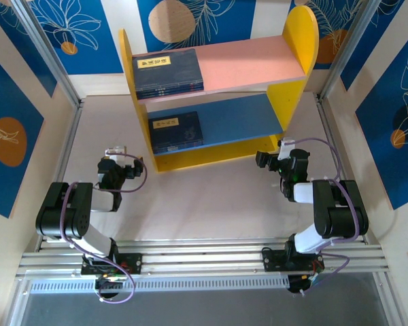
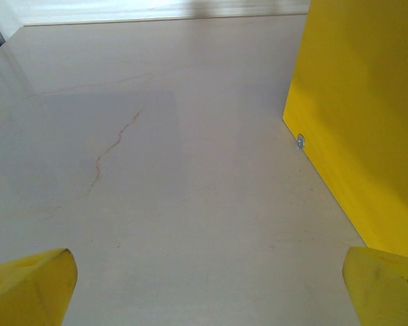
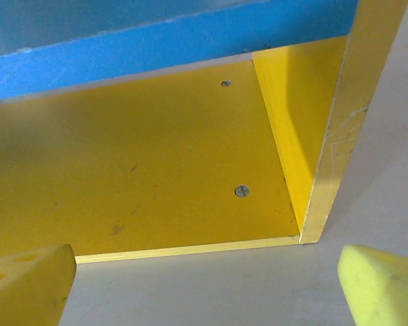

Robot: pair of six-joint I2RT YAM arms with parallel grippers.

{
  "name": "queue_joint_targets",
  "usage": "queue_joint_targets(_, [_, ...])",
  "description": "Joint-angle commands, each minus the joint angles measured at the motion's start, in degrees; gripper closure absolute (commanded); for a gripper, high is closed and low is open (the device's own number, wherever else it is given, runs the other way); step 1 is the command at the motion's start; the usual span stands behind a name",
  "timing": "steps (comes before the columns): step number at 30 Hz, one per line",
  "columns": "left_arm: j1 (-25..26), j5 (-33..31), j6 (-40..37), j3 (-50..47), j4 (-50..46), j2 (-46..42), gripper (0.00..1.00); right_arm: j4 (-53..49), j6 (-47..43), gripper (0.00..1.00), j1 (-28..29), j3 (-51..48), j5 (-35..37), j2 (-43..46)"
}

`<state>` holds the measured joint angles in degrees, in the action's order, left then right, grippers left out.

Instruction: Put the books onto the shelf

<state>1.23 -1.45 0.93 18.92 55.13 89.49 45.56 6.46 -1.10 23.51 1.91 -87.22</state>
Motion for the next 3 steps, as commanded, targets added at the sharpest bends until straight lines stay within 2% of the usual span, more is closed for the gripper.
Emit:
queue_joint_targets(1, [-0.44, 1.54, -0.58, 0.77, 1.83, -0.02, 0.00, 0.00, -0.90, 0.01, 0.17, 0.70, -0.66, -0.03])
queue_joint_targets(3, [-0.45, 1.54, -0.58, 0.77, 1.89, -0.01, 0.00, 0.05, -1.01, 0.01, 0.15, 0.63, -0.63, -0.06])
